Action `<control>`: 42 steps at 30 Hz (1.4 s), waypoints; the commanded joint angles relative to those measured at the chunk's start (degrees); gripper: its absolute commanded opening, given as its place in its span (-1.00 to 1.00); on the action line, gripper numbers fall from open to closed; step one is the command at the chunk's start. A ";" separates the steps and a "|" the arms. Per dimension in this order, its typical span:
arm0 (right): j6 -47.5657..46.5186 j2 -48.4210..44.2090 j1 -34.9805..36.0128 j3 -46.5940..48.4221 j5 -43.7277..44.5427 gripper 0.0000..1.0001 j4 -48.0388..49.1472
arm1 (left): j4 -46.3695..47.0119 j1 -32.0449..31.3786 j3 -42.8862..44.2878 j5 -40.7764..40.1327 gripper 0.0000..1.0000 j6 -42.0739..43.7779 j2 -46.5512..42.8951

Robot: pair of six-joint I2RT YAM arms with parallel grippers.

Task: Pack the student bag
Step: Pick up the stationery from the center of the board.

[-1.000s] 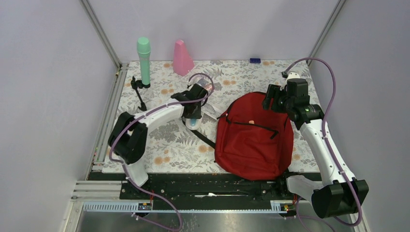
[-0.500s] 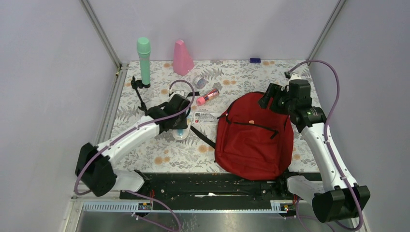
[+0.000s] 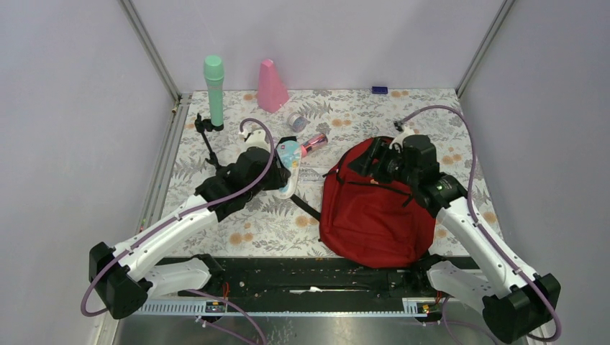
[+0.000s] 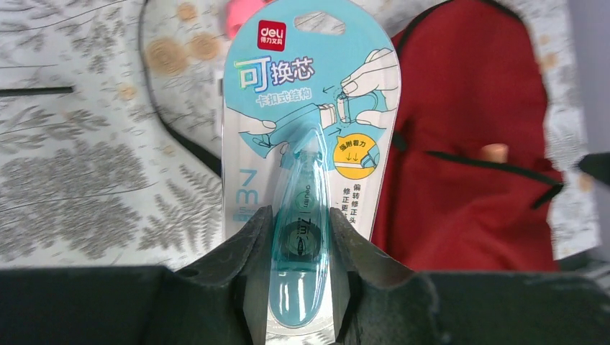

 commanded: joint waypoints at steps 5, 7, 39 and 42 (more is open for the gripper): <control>4.99 4.09 12.65 2.80 3.33 0.39 9.48 | 14.46 -2.35 0.62 4.26 -1.00 -9.62 0.47; 5.02 5.72 14.15 3.34 1.84 0.36 11.46 | 15.64 -2.96 0.56 4.51 -1.00 -10.12 0.96; 5.27 12.04 18.54 6.84 11.78 -0.65 10.14 | 17.49 -10.75 0.85 3.64 -1.00 -12.72 4.50; 4.60 11.27 18.53 6.51 12.87 -0.87 9.81 | 17.52 -10.94 0.98 3.83 -1.00 -12.50 4.99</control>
